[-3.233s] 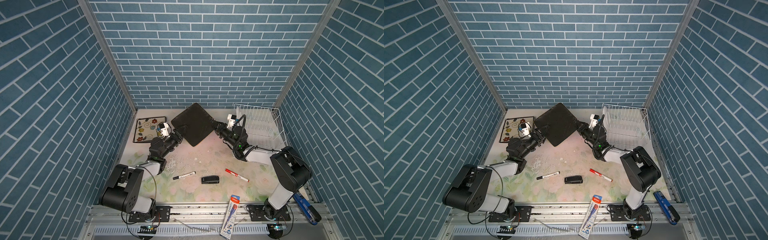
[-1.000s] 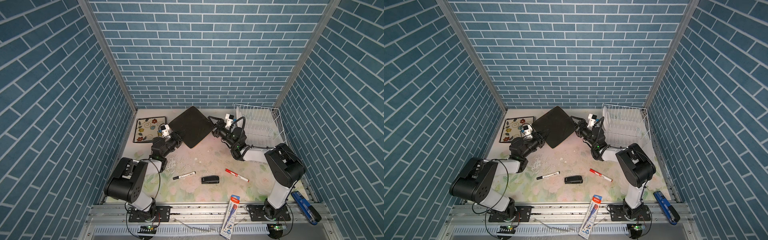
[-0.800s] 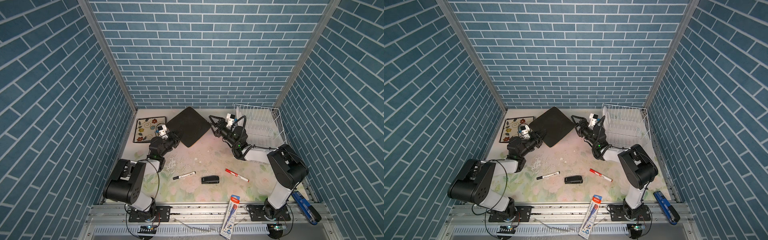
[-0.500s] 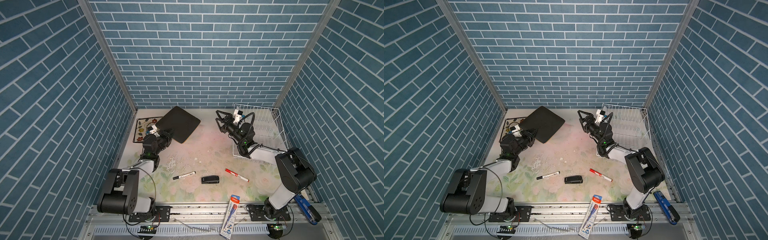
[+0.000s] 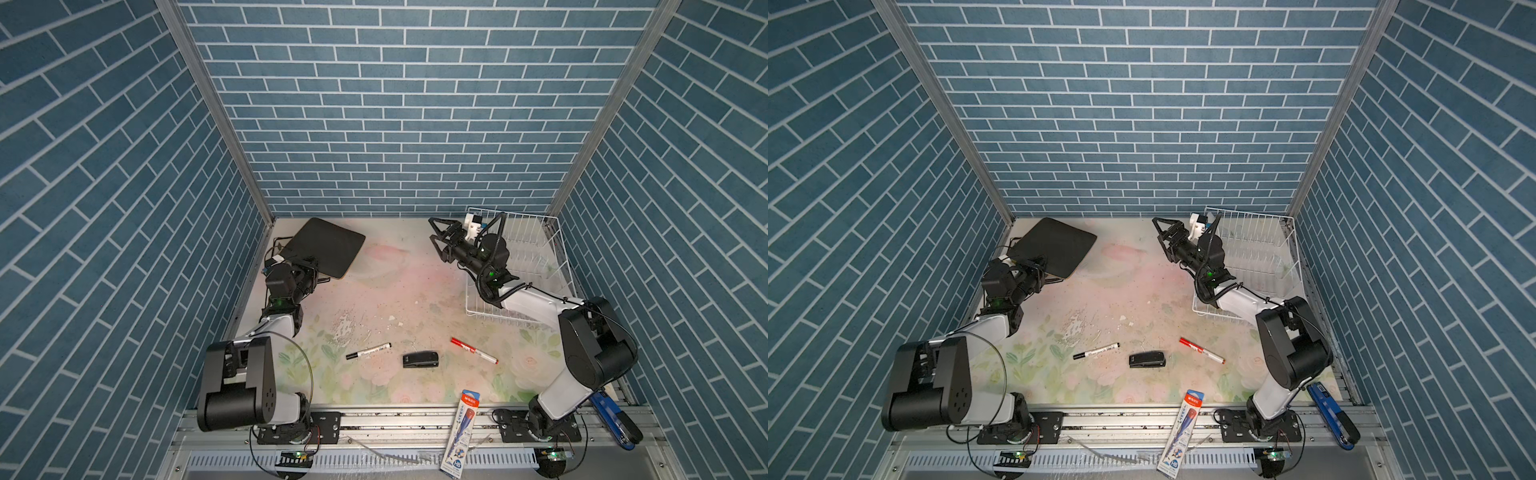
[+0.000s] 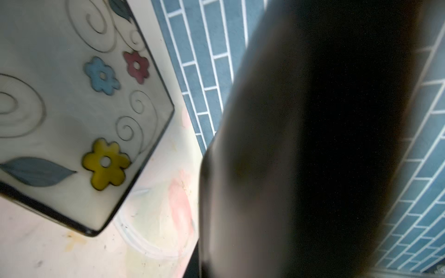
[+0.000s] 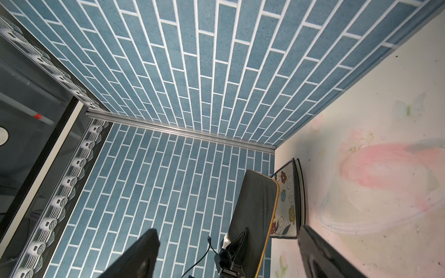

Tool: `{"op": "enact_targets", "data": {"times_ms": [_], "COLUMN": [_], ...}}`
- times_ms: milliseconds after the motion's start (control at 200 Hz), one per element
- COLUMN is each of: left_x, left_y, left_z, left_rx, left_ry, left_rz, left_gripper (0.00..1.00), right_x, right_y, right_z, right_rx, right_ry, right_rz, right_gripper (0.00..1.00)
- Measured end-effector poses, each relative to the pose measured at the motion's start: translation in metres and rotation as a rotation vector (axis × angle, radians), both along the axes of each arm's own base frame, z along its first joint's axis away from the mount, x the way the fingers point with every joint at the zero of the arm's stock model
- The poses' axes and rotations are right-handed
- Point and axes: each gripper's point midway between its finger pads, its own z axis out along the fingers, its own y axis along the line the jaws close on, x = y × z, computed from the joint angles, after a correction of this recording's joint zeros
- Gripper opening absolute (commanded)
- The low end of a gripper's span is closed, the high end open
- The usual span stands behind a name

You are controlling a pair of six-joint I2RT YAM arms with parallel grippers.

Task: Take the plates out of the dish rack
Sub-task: 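Carry the black plate toward the floral stack with the left gripper while the right returns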

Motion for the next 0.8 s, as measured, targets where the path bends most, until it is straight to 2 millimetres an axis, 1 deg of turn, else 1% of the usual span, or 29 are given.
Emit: {"op": "enact_targets", "data": {"times_ms": [65,140,305,385,520,800], "left_x": [0.002,0.002,0.002,0.004,0.008,0.013], "left_y": [0.012,0.024,0.042,0.047,0.052,0.059], "left_z": [-0.013,-0.023,-0.030,-0.029,-0.030,-0.040], "left_rx": [-0.016,-0.028,-0.038,-0.040,-0.052,-0.062], "left_ry": [0.032,0.058,0.075,0.066,0.052,0.061], "left_rz": [0.031,0.062,0.116,0.130,0.143,0.170], "left_gripper": [0.00,0.00,0.00,0.00,0.00,0.00], "right_x": [0.001,0.002,0.003,0.001,0.001,0.000], "right_y": [0.000,0.001,0.001,0.000,0.000,0.003], "right_z": [-0.003,-0.009,-0.027,-0.035,-0.044,-0.044], "right_rx": [-0.015,-0.047,-0.128,-0.163,-0.203,-0.289], "right_ry": [0.009,0.031,0.067,0.085,0.101,0.100], "right_rz": [0.000,-0.001,-0.002,0.000,0.003,0.018], "right_gripper": [0.91,0.91,0.91,0.91,0.91,0.91]}}
